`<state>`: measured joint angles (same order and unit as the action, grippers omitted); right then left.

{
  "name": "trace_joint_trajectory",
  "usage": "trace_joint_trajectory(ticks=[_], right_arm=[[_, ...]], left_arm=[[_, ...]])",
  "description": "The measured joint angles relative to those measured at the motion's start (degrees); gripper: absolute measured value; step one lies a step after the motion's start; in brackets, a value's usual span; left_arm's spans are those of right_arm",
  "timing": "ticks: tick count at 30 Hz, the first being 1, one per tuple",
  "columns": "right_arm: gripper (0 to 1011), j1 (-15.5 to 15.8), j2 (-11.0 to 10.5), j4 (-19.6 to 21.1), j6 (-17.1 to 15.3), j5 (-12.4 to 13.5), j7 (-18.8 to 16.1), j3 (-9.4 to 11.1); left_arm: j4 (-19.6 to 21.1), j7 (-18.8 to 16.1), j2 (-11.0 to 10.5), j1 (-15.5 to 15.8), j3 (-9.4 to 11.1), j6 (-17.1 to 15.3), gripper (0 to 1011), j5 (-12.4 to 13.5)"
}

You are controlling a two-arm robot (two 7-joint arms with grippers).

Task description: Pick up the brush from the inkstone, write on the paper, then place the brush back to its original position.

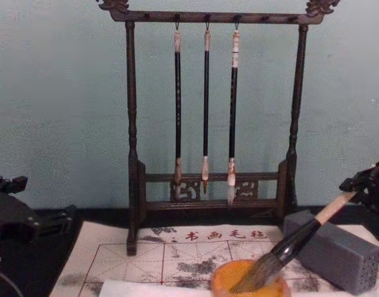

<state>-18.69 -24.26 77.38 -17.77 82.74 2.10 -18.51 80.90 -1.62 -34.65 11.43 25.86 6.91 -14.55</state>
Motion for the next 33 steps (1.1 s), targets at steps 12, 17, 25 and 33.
trace_joint_trajectory(ticks=[12,17,25,33], right_arm=[[501,0.0,0.0,0.0,-0.1,0.0,0.0,0.1],[660,0.1,0.0,0.0,-0.1,0.0,0.0,0.1],[883,0.1,0.0,0.0,-0.1,-0.1,-0.1,0.1],[1002,0.1,0.0,0.0,-0.1,-0.1,-0.1,0.1]], left_arm=[[0.0,0.0,0.0,0.0,0.0,0.0,1001,0.0],[0.0,0.0,0.0,0.0,0.0,0.0,1001,0.0],[0.0,0.0,0.0,0.0,0.0,0.0,1001,0.0],[0.0,0.0,0.0,0.0,0.0,0.0,1001,0.0]])
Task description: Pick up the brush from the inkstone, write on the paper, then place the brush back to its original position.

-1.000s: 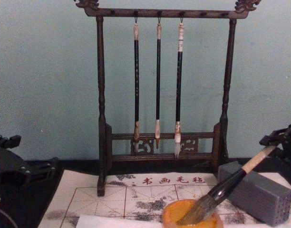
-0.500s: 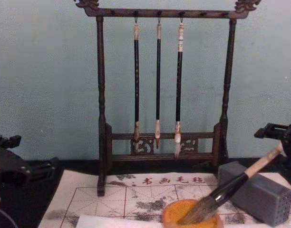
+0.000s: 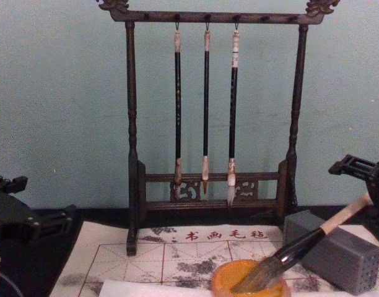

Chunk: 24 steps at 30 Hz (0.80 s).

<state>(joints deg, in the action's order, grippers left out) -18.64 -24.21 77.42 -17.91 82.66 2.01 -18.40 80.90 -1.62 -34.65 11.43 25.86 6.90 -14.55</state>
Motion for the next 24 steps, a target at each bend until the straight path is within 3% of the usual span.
trace_joint_trajectory(ticks=[6,13,20,24], right_arm=[[1002,0.0,-0.1,0.0,0.1,0.0,0.0,-0.1],[1002,1.0,-1.7,1.1,0.3,1.4,0.3,-0.5],[1002,3.8,-4.1,3.9,1.6,3.0,1.6,-0.2],[1002,6.8,-6.3,6.6,3.9,2.5,1.9,-0.1]], left_arm=[[0.0,0.0,0.0,0.0,0.0,0.0,1001,0.0],[0.0,0.0,0.0,0.0,0.0,0.0,1001,0.0],[0.0,0.0,0.0,0.0,0.0,0.0,1001,0.0],[0.0,0.0,0.0,0.0,0.0,0.0,1001,0.0]])
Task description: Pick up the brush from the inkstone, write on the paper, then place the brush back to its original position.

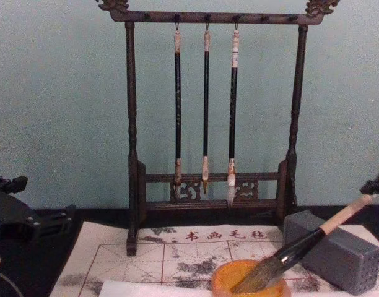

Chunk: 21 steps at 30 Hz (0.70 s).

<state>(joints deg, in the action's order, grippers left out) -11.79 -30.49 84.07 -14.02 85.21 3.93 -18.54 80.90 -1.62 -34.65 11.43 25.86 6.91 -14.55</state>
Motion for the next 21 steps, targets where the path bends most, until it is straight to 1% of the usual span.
trace_joint_trajectory(ticks=[1,3,6,7,8,9,11,12,13,14,15,16,17,18,19,20,21], right_arm=[[1002,0.0,0.0,0.0,0.0,0.0,0.0,0.0],[1002,2.2,-1.8,2.4,2.6,-2.3,-1.1,-0.4],[1002,3.6,-3.1,4.2,4.7,-4.8,-2.4,-1.0],[1002,4.4,-4.1,5.3,6.5,-7.1,-3.3,-1.5],[1002,4.8,-4.5,5.8,7.2,-8.2,-3.8,-1.8],[1002,5.4,-5.2,6.6,8.4,-10.4,-4.6,-2.3],[1002,6.0,-5.9,7.4,9.5,-13.0,-5.2,-2.8],[1000,6.4,-6.5,8.1,10.6,-15.8,-5.6,-3.5],[1000,6.4,-6.5,8.1,10.6,-15.8,-5.6,-3.5],[1000,6.7,-7.2,8.6,11.5,-18.7,-5.9,-4.2],[1002,6.8,-7.5,8.7,12.0,-20.2,-6.1,-4.6],[1002,6.9,-7.9,8.8,12.9,-23.0,-6.3,-5.4],[1002,6.9,-8.1,8.8,13.4,-24.7,-6.3,-5.8],[1000,6.8,-8.5,8.7,14.4,-27.7,-6.2,-6.6],[1000,6.8,-8.5,8.7,14.4,-27.7,-6.2,-6.6],[1002,6.7,-8.7,8.4,15.2,-30.4,-6.0,-7.3],[1000,6.6,-8.8,8.2,15.6,-32.1,-5.8,-7.8]], left_arm=[[0.0,0.0,0.0,0.0,0.0,0.0,1001,0.0],[0.0,0.0,0.0,0.0,0.0,0.0,1001,0.0],[0.0,0.0,0.0,0.0,0.0,0.0,1001,0.0],[0.0,0.0,0.0,0.0,0.0,0.0,1001,0.0],[0.0,0.0,0.0,0.0,0.0,0.0,1001,0.0],[0.0,0.0,0.0,0.0,0.0,0.0,1001,0.0],[0.0,0.0,0.0,0.0,0.0,0.0,1001,0.0],[0.0,0.0,0.0,0.0,0.0,0.0,1001,0.0],[0.0,0.0,0.0,0.0,0.0,0.0,1001,0.0],[0.0,0.0,0.0,0.0,0.0,0.0,1001,0.0],[0.0,0.0,0.0,0.0,0.0,0.0,1001,0.0],[0.0,0.0,0.0,0.0,0.0,0.0,1001,0.0],[0.0,0.0,0.0,0.0,0.0,0.0,1001,0.0],[0.0,0.0,0.0,0.0,0.0,0.0,1001,0.0],[0.0,0.0,0.0,0.0,0.0,0.0,1001,0.0],[0.0,0.0,0.0,0.0,0.0,0.0,1001,0.0],[0.0,0.0,0.0,0.0,0.0,0.0,1001,0.0]])
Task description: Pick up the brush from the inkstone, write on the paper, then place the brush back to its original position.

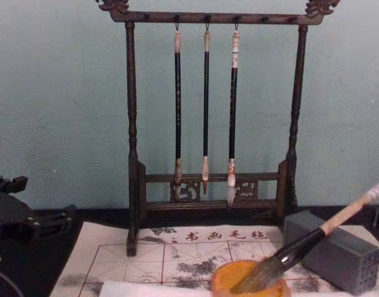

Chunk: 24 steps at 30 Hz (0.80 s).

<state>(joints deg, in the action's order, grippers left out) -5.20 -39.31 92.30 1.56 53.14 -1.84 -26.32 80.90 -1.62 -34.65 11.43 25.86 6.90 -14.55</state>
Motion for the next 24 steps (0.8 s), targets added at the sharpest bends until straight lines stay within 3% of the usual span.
trace_joint_trajectory(ticks=[4,8,13,24], right_arm=[[1000,-0.6,-0.3,-1.2,1.4,-7.0,1.3,-1.7],[1002,-0.9,-0.3,-1.8,2.3,-11.4,2.3,-2.6],[1000,-0.9,-0.1,-2.2,2.2,-13.6,2.8,-2.8],[1002,-0.9,-0.2,-2.2,2.2,-13.6,2.8,-2.9]], left_arm=[[0.0,0.0,0.0,0.0,0.0,0.0,1001,0.0],[0.0,0.0,0.0,0.0,0.0,0.0,1001,0.0],[0.0,0.0,0.0,0.0,0.0,0.0,1001,0.0],[0.0,0.0,0.0,0.0,0.0,0.0,1001,0.0]])
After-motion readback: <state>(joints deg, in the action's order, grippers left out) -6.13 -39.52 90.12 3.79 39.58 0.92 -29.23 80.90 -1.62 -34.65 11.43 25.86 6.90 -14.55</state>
